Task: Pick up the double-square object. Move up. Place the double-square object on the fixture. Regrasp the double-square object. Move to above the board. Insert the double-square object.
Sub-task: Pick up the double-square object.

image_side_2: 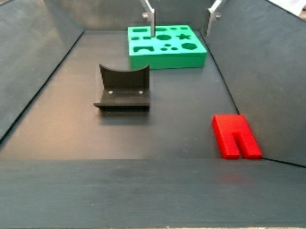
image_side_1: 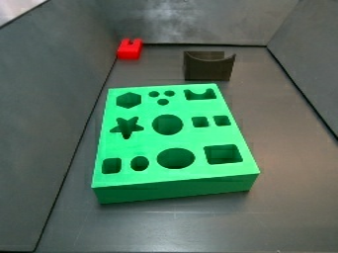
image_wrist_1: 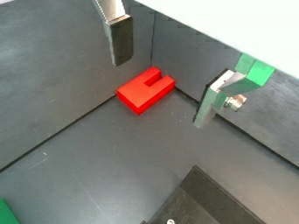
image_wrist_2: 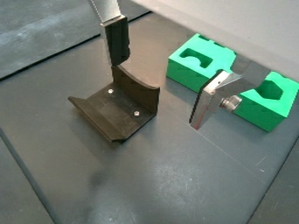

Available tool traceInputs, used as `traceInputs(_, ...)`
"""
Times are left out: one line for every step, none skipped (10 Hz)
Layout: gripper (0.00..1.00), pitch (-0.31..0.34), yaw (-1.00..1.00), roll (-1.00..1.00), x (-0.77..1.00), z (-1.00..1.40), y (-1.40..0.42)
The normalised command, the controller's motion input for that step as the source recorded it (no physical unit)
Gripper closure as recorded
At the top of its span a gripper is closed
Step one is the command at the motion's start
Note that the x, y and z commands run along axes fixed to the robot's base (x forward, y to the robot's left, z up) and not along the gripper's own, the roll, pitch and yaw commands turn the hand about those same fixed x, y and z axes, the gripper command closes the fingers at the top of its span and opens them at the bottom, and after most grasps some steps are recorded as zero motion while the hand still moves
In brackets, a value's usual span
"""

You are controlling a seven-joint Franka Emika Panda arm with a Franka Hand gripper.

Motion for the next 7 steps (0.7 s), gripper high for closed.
traceInputs(0.00, 0.000, -0.13, 0.00, -0.37, -0.07, 0.18)
traceInputs(0.00, 0.000, -0.27, 0.05, -0.69, -0.14, 0.41)
traceInputs(0.00, 0.000, -0.30, 0.05, -0.77, -0.20, 0.40)
traceInputs(0.00, -0.020, -0.30, 0.03, -0.78, -0.30, 0.44)
traceInputs(0.00, -0.061, -0.24, 0.04, -0.68, -0.36, 0.40)
traceInputs(0.00, -0.114, -0.17, 0.08, -0.66, -0.43, 0.38)
traceInputs(0.00, -0.117, -0.15, 0.07, -0.63, -0.46, 0.43)
